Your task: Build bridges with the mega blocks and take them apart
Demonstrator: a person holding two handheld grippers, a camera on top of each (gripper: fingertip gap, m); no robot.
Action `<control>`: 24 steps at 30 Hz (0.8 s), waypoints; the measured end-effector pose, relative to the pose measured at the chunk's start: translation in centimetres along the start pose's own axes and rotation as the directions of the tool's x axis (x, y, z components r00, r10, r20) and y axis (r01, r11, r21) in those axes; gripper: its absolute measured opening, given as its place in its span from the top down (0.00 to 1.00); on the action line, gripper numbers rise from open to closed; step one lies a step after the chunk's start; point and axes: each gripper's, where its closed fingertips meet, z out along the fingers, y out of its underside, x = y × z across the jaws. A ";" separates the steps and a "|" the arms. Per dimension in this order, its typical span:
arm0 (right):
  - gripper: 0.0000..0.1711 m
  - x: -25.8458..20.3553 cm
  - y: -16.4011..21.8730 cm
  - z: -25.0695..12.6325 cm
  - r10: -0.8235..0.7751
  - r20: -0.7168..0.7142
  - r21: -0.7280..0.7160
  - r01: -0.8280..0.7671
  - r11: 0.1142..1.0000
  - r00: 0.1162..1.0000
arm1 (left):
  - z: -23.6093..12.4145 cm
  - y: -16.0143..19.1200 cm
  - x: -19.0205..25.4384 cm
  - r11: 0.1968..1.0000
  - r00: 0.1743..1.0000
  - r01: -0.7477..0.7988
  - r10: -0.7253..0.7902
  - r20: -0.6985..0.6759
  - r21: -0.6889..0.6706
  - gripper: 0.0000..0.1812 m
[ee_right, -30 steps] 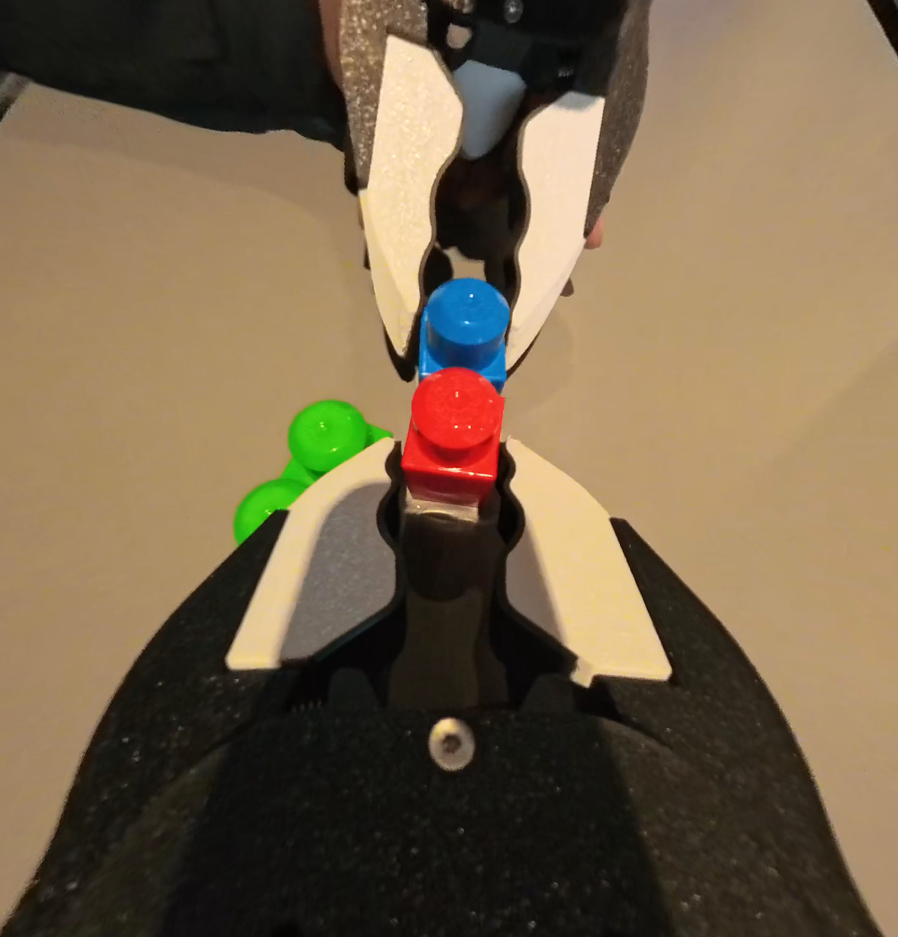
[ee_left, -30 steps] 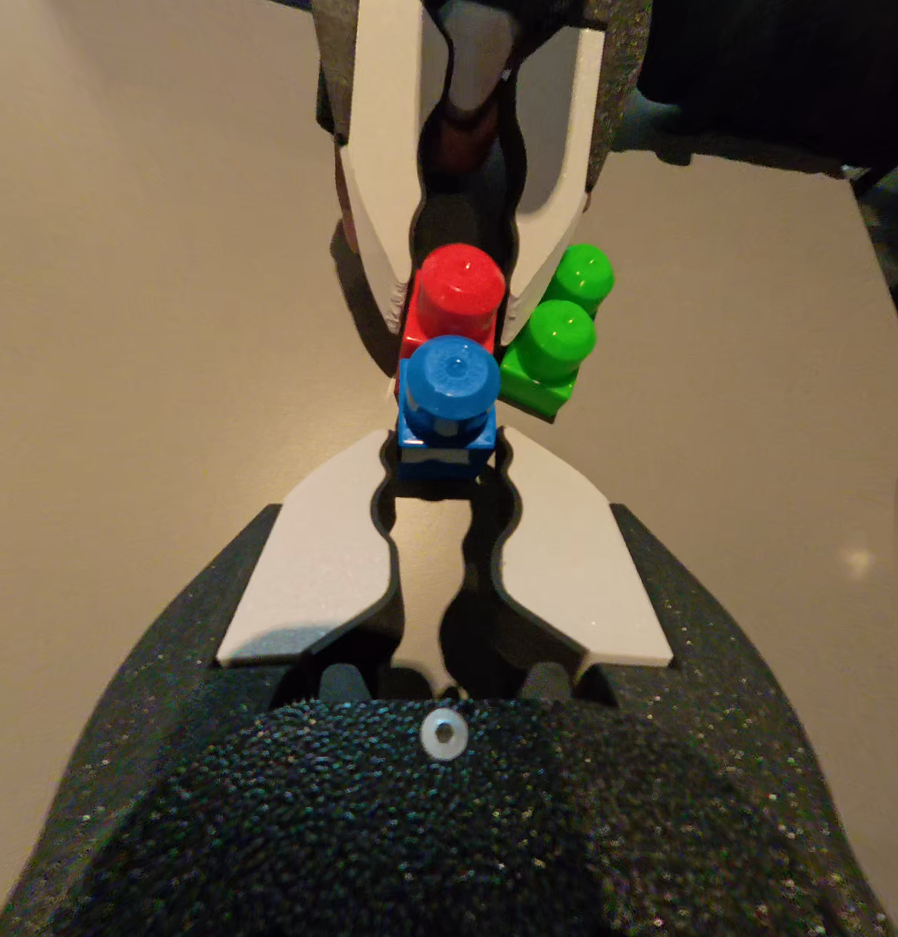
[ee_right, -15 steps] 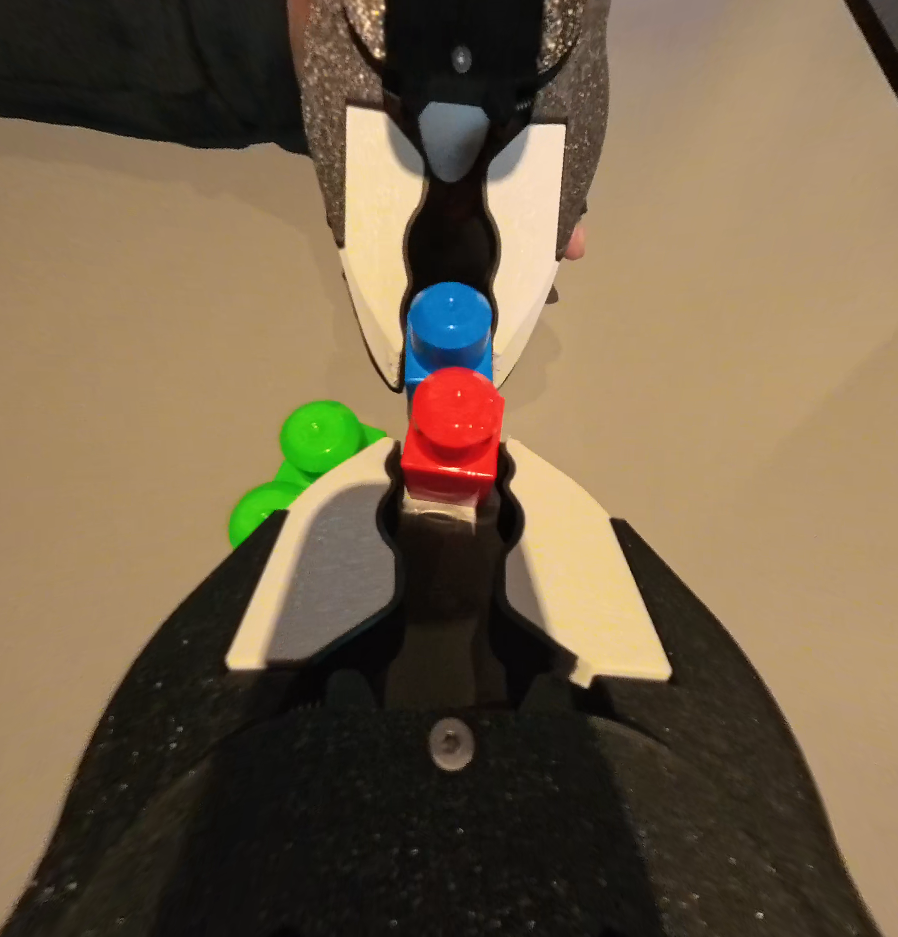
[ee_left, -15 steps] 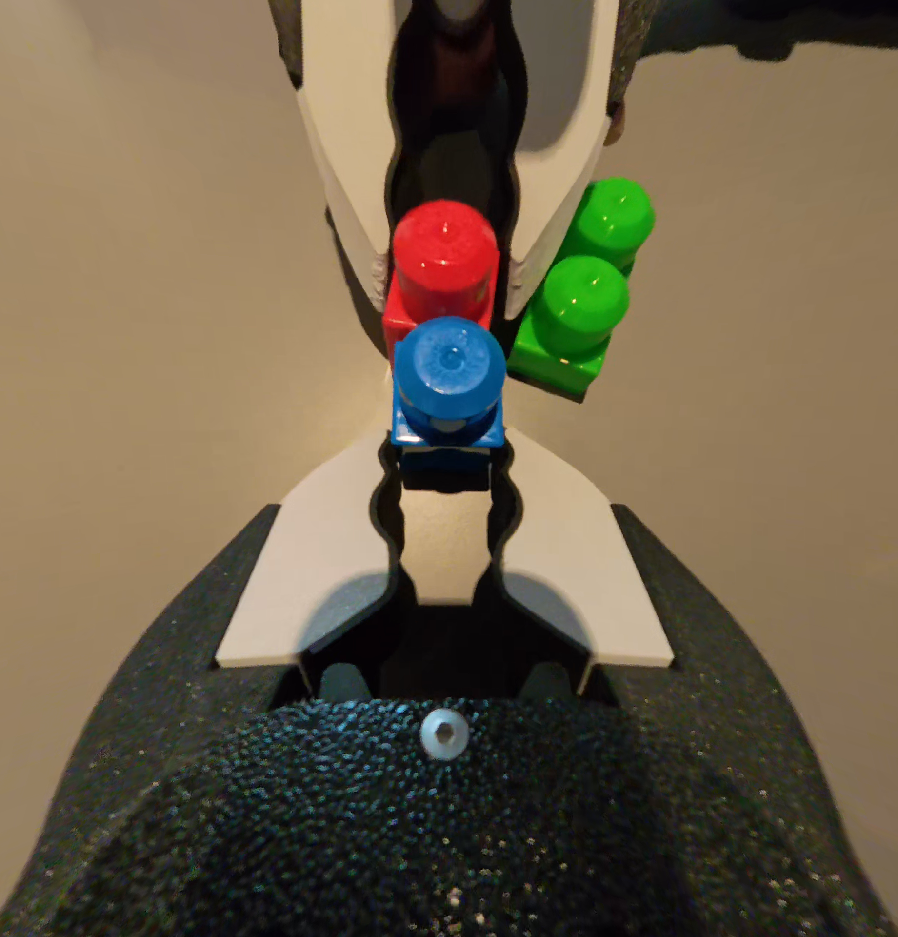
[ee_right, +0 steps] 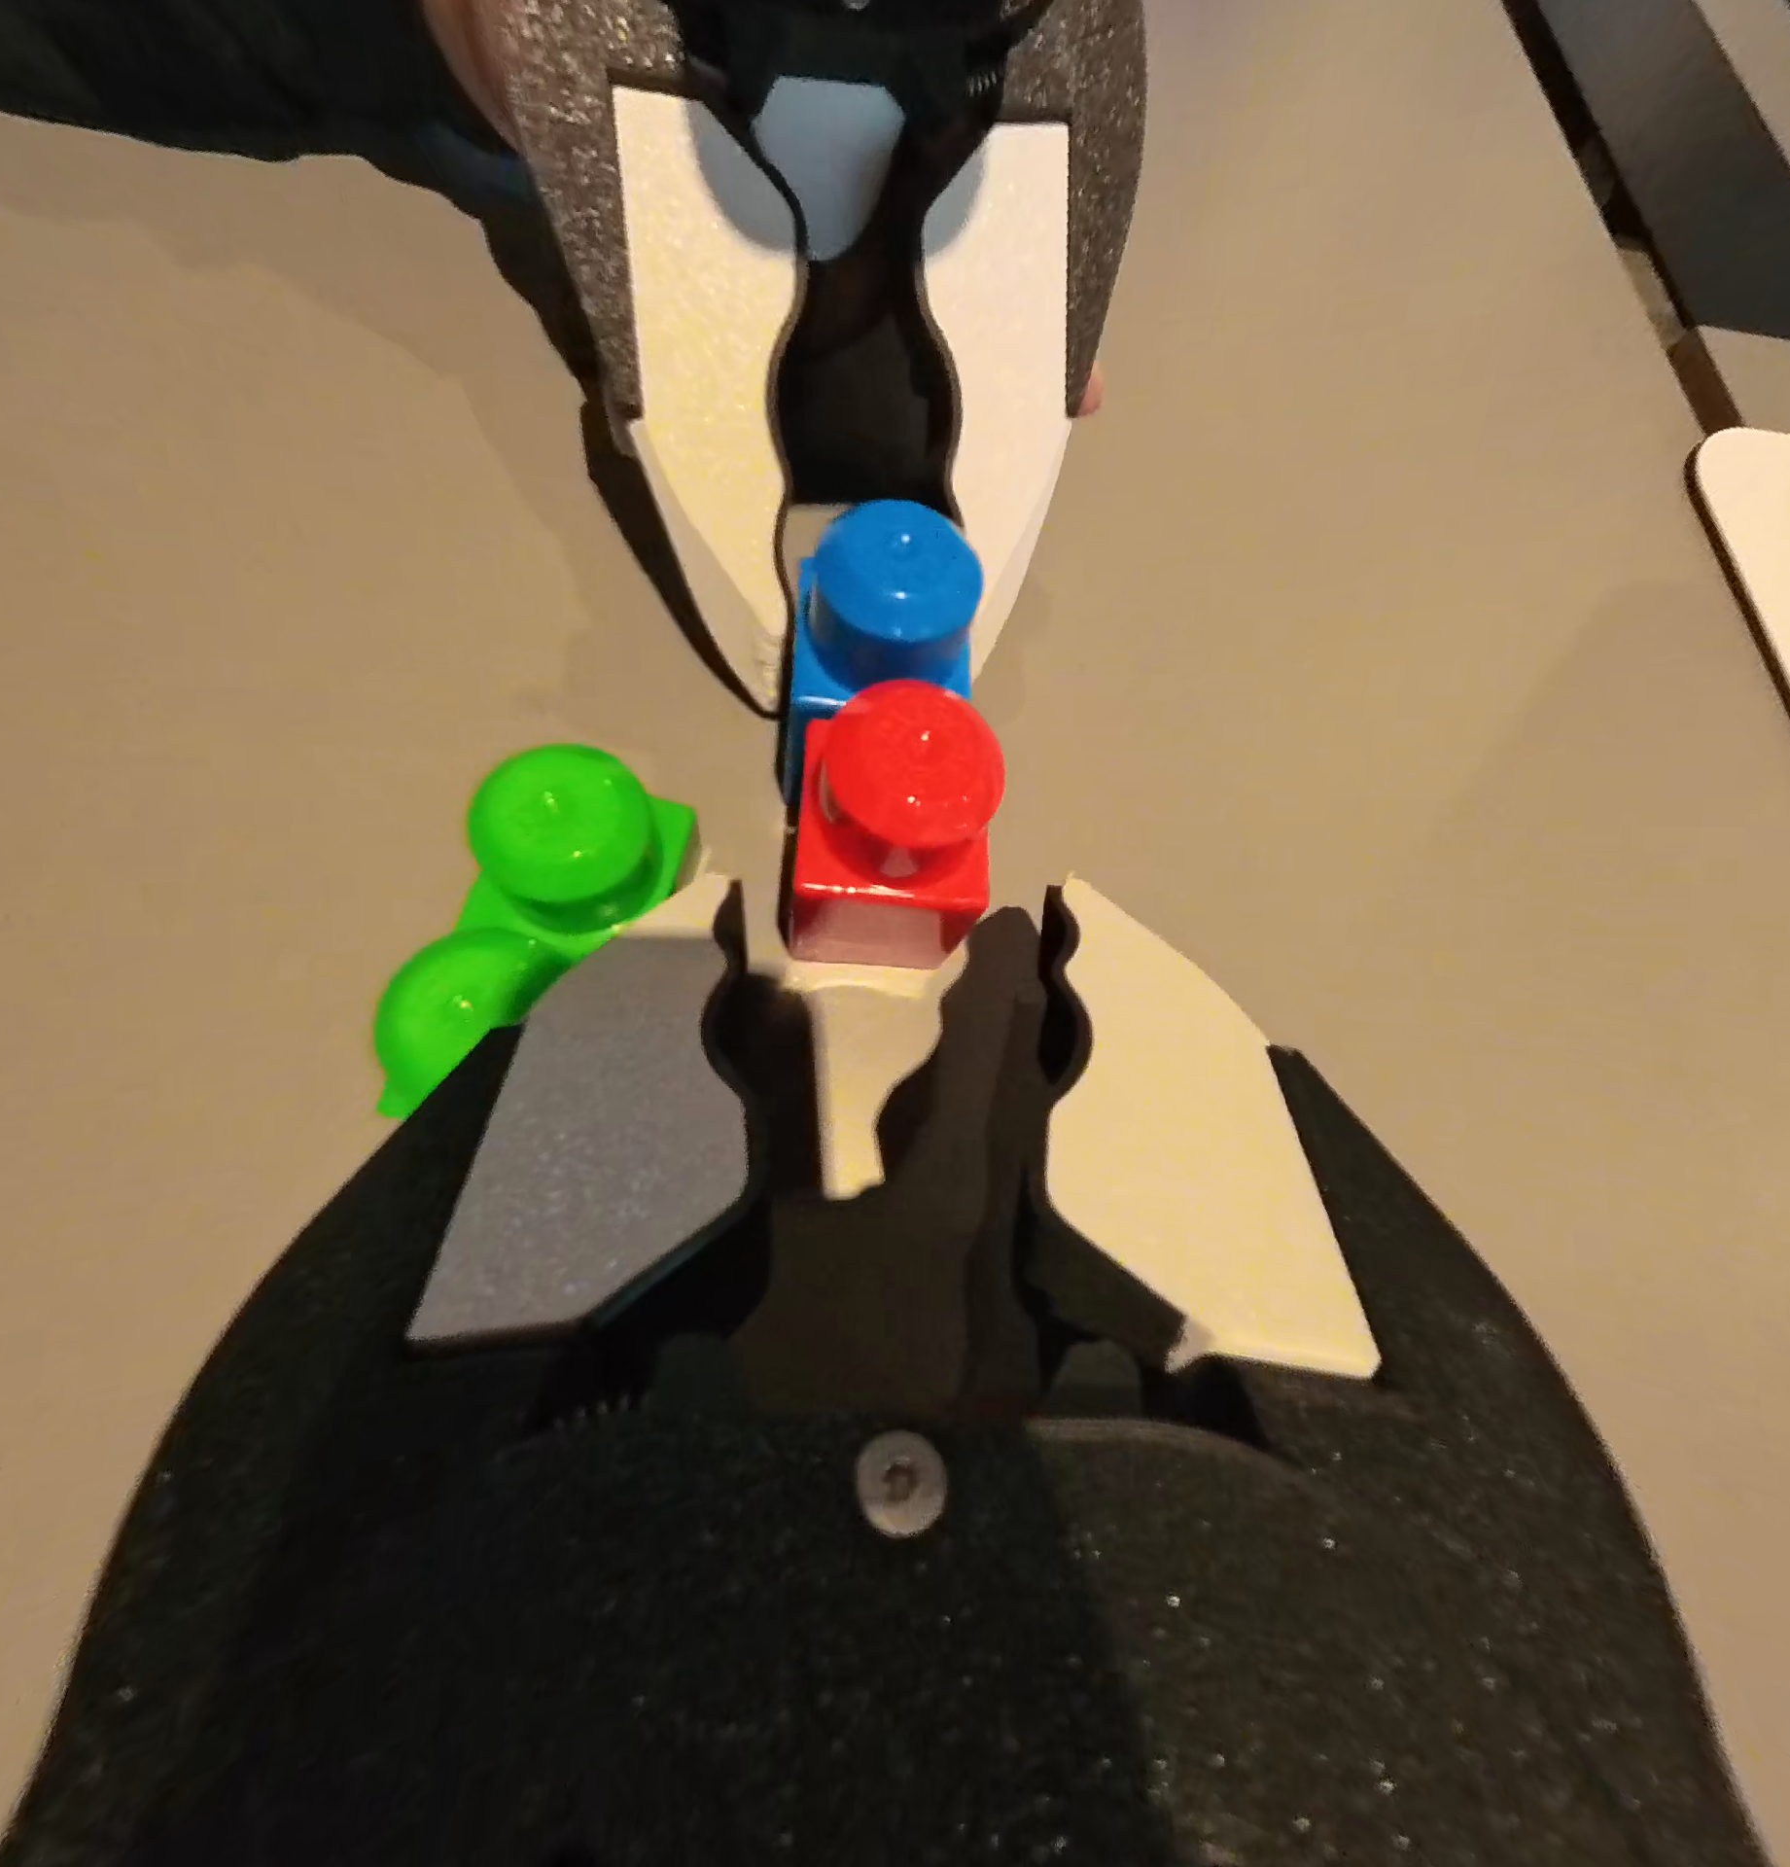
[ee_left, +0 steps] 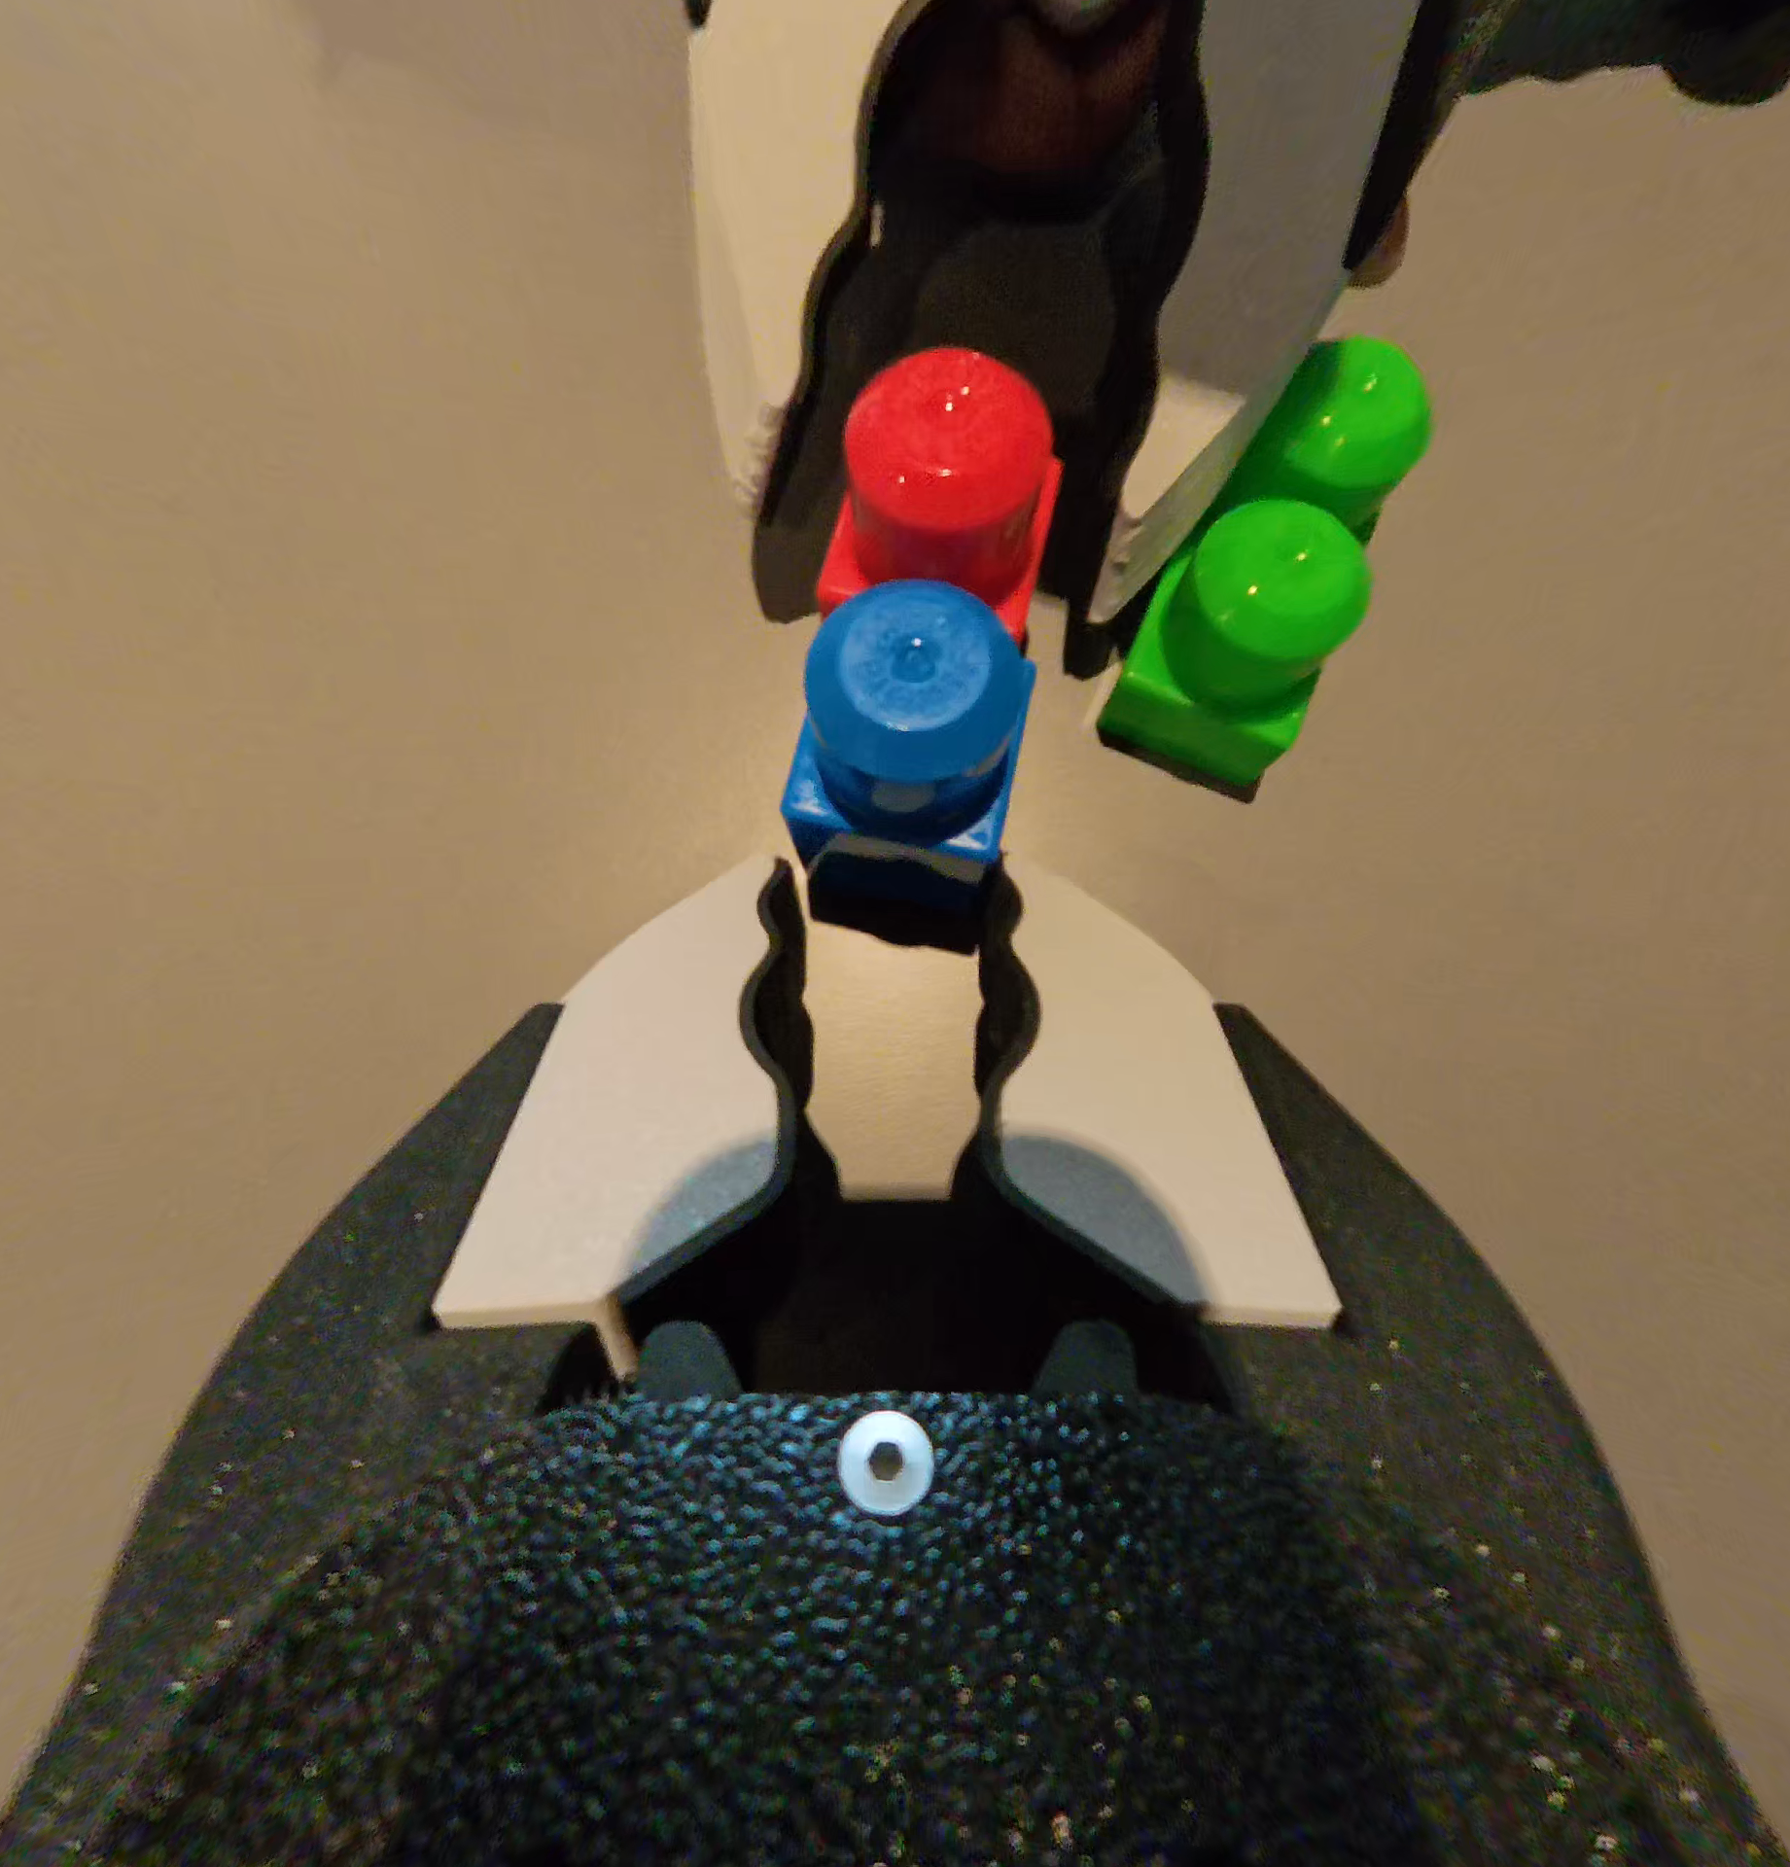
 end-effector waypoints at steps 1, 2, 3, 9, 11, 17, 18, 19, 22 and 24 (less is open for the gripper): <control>0.68 -0.1 -0.1 -0.1 -0.005 -0.004 0.009 0.006 1.000 1.000 | 0.0 0.0 0.0 1.000 1.000 0.005 -0.005 -0.001 0.001 0.81; 0.70 -0.1 -0.2 -0.2 -0.015 -0.011 0.017 0.015 1.000 1.000 | 0.0 0.0 0.0 1.000 1.000 0.008 -0.008 -0.004 0.001 0.82; 0.72 -0.2 -0.2 -0.2 -0.025 -0.011 0.020 0.025 0.999 1.000 | 0.0 0.0 0.0 1.000 1.000 0.007 -0.007 -0.003 0.001 0.82; 0.78 -0.4 -0.2 0.2 -0.057 -0.010 0.000 0.057 0.998 0.998 | 0.0 0.0 -0.1 1.000 1.000 -0.003 0.003 0.011 0.001 0.82; 0.78 -0.4 -0.2 0.2 -0.054 -0.008 -0.001 0.054 0.999 0.999 | 0.0 0.0 -0.1 1.000 1.000 -0.002 0.002 0.013 0.000 0.82; 0.78 -0.4 -0.2 0.3 -0.039 0.011 -0.003 0.040 0.999 0.999 | 0.0 0.0 -0.1 1.000 1.000 -0.005 0.005 0.014 -0.001 0.82; 0.78 -0.4 -0.2 0.3 -0.033 0.020 -0.004 0.033 0.999 0.999 | 0.0 0.0 -0.1 1.000 1.000 -0.004 0.004 0.015 -0.002 0.82; 0.78 -0.4 -0.1 0.3 -0.028 0.029 -0.005 0.028 1.000 0.999 | 0.0 0.0 -0.1 1.000 1.000 -0.002 0.002 0.017 -0.002 0.82; 0.79 -0.5 -0.1 0.4 -0.012 0.058 -0.009 0.013 1.000 0.998 | 0.0 0.1 -0.1 1.000 1.000 0.010 -0.010 0.018 -0.004 0.82; 0.79 -0.6 -0.1 0.5 0.001 0.081 -0.012 0.000 1.000 0.997 | -0.1 0.1 -0.1 1.000 1.000 0.018 -0.018 0.022 -0.005 0.82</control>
